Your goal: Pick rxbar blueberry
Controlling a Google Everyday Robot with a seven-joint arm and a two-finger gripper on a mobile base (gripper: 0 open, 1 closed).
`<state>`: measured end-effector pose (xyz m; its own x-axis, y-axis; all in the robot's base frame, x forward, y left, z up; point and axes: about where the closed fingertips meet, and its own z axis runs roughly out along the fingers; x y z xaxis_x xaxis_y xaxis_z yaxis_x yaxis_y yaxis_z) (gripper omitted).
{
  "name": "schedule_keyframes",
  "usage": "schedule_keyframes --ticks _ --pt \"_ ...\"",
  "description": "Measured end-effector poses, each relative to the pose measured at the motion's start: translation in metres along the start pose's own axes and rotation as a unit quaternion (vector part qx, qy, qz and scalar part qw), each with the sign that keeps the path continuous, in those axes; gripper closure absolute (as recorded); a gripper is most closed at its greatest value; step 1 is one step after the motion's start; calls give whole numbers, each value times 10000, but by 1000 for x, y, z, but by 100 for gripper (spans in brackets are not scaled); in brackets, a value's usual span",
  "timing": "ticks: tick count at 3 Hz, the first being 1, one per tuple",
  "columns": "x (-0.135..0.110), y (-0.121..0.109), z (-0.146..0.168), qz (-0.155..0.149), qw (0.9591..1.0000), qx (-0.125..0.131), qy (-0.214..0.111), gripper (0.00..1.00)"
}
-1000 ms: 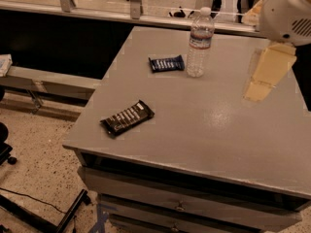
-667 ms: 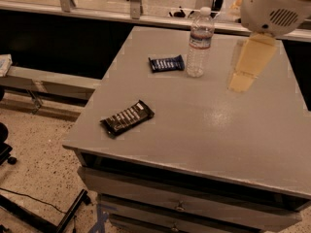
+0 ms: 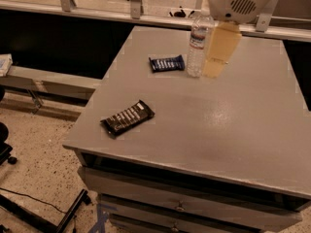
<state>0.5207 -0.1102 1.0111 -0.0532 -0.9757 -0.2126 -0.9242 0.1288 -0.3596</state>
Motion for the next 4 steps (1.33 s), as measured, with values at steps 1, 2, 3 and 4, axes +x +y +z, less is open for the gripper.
schedule_keyframes --ticks 1,2,3,4 --pt "-14 -19 23 -106 9998 -152 65 0" --pt "-25 -41 58 -231 9990 -370 115 0" --pt "-30 -61 89 -343 9980 -512 145 0" --pt "-29 -81 122 -281 9976 -585 252 0"
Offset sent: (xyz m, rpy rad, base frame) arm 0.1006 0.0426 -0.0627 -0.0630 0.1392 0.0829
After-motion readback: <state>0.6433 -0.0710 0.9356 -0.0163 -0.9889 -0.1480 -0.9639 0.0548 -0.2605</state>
